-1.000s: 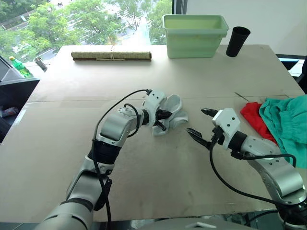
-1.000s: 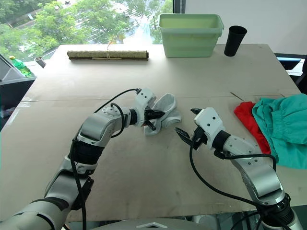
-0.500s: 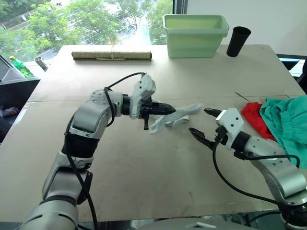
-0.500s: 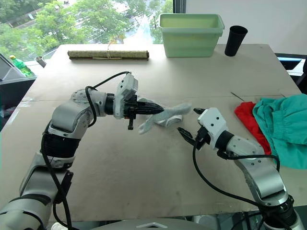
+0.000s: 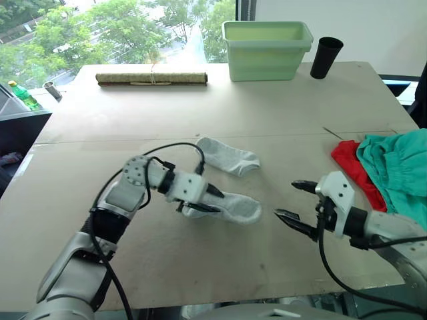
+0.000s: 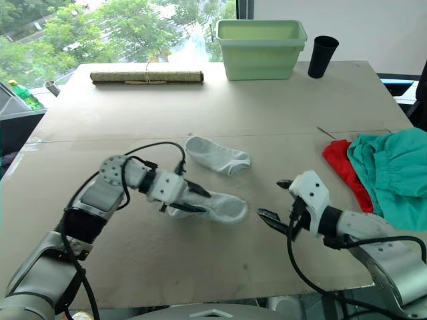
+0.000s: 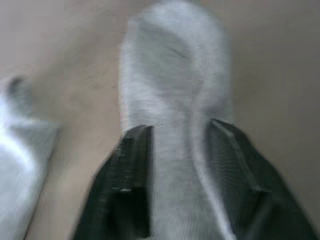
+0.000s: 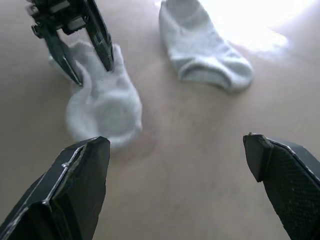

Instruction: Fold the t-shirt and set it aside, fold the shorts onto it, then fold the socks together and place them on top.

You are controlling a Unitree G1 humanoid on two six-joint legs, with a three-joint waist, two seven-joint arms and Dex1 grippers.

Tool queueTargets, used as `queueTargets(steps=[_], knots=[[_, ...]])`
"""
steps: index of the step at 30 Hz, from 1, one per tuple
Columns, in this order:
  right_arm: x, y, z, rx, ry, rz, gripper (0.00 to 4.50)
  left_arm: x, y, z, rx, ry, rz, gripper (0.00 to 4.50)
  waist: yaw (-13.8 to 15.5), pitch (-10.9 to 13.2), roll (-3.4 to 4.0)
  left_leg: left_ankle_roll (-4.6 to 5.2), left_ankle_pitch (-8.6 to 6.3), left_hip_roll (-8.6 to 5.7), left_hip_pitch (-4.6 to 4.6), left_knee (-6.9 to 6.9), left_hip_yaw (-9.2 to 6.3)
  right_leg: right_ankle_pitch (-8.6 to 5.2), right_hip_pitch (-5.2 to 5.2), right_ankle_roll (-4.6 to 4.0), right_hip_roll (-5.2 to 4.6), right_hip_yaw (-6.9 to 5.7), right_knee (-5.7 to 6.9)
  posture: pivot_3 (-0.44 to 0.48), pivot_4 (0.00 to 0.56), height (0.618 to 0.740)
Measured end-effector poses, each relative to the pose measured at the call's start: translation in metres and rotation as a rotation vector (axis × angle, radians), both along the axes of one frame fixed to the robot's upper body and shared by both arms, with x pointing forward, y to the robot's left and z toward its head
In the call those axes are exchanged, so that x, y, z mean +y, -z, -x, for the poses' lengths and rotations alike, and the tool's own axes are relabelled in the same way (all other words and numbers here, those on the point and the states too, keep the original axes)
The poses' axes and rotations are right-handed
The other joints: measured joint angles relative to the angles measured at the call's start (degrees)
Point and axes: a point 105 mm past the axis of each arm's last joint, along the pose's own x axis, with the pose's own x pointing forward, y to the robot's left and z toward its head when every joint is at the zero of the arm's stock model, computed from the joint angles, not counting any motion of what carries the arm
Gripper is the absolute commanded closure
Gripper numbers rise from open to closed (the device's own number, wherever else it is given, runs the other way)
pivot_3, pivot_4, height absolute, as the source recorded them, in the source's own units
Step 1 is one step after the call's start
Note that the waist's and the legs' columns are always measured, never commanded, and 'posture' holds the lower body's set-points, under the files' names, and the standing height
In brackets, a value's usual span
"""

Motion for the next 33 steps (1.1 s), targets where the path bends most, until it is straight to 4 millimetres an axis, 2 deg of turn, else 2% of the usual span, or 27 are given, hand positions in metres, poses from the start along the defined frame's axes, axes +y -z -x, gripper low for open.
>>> queueTargets(steps=[4,7,11,14,17,19,22,23,26,29,32,33], knots=[[0.015,0.007,-0.019,-0.011,0.006,-0.010,0.00,0.007,-0.037,0.000,0.175,-0.215,0.172,2.23,-0.37,0.04,0.02,0.09,0.23,-0.07,-0.02,-0.03,-0.05,0.02,0.02,0.36,0.03,0.00,-0.01,0.000,0.150,0.727],[0.030,0.007,-0.033,-0.058,-0.020,-0.026,0.00,0.013,-0.041,-0.002,0.206,-0.350,0.236,2.23,-0.58,0.05,0.05,0.06,0.26,-0.09,0.00,-0.04,0.03,0.02,0.08,0.39,0.07,0.04,0.01,0.000,0.150,0.727],[0.041,0.019,-0.031,-0.119,-0.133,0.068,0.00,0.020,-0.011,0.007,0.189,-0.420,0.173,2.23,-0.51,0.04,0.06,0.04,0.26,-0.10,0.06,-0.04,0.09,0.02,0.08,0.38,0.09,0.10,0.00,0.000,0.150,0.727],[0.039,0.050,-0.024,-0.122,-0.241,0.222,0.00,0.026,0.020,0.014,0.127,-0.443,0.113,2.23,-0.27,0.05,0.07,-0.23,0.11,-0.11,0.05,-0.03,0.09,-0.11,0.03,0.16,0.02,0.09,0.00,0.000,0.150,0.727],[0.037,0.052,-0.023,-0.172,-0.282,0.260,0.00,0.035,0.039,0.016,0.054,-0.449,0.075,2.23,-0.33,0.01,0.05,-0.25,0.12,-0.10,0.10,-0.03,0.08,-0.10,0.03,0.15,-0.02,0.09,0.02,0.000,0.150,0.727],[0.035,0.052,-0.024,-0.189,-0.281,0.267,0.00,0.036,0.043,0.013,-0.043,-0.430,0.076,2.23,-0.15,-0.12,0.14,-0.24,0.11,-0.10,0.12,-0.04,0.06,-0.10,0.05,0.15,-0.07,0.08,0.03,0.000,0.150,0.727],[0.027,0.048,-0.028,-0.174,-0.233,0.240,0.00,0.038,0.043,0.009,-0.113,-0.422,0.100,2.23,0.12,-0.19,0.27,-0.22,0.10,-0.10,0.12,-0.03,0.07,-0.09,0.05,0.15,-0.12,0.07,0.04,0.000,0.150,0.727],[0.024,0.041,-0.029,-0.150,-0.195,0.179,0.00,0.039,0.042,0.008,-0.102,-0.443,0.125,2.23,0.12,-0.18,0.28,-0.22,0.10,-0.10,0.11,-0.03,0.07,-0.09,0.04,0.15,-0.12,0.07,0.05,0.000,0.150,0.727],[0.029,0.013,-0.031,-0.117,-0.170,0.008,0.00,0.046,0.039,0.005,-0.004,-0.510,0.183,2.23,-0.22,-0.13,0.31,-0.12,0.05,-0.08,0.10,-0.03,0.03,-0.05,0.02,0.22,-0.11,0.03,0.10,0.000,0.150,0.727],[0.033,-0.019,-0.044,-0.189,-0.176,0.000,0.00,0.047,0.017,-0.001,0.074,-0.542,0.263,2.23,-0.47,-0.11,0.29,-0.13,0.05,-0.08,0.06,0.00,0.02,0.04,0.02,0.37,-0.11,-0.04,0.10,0.000,0.150,0.727],[0.035,-0.021,-0.059,-0.204,-0.164,0.047,0.00,0.042,-0.001,-0.003,0.081,-0.526,0.283,2.23,-0.43,-0.11,0.29,-0.22,0.11,-0.11,0.05,-0.01,0.04,0.04,0.03,0.38,-0.10,-0.06,0.08,0.000,0.150,0.727],[0.036,-0.013,-0.067,-0.196,-0.153,0.085,0.25,0.038,-0.005,-0.002,0.087,-0.517,0.293,2.16,-0.43,-0.11,0.29,-0.21,0.11,-0.14,0.03,-0.01,0.04,0.04,0.03,0.37,-0.10,-0.06,0.07,0.000,0.150,0.727]])
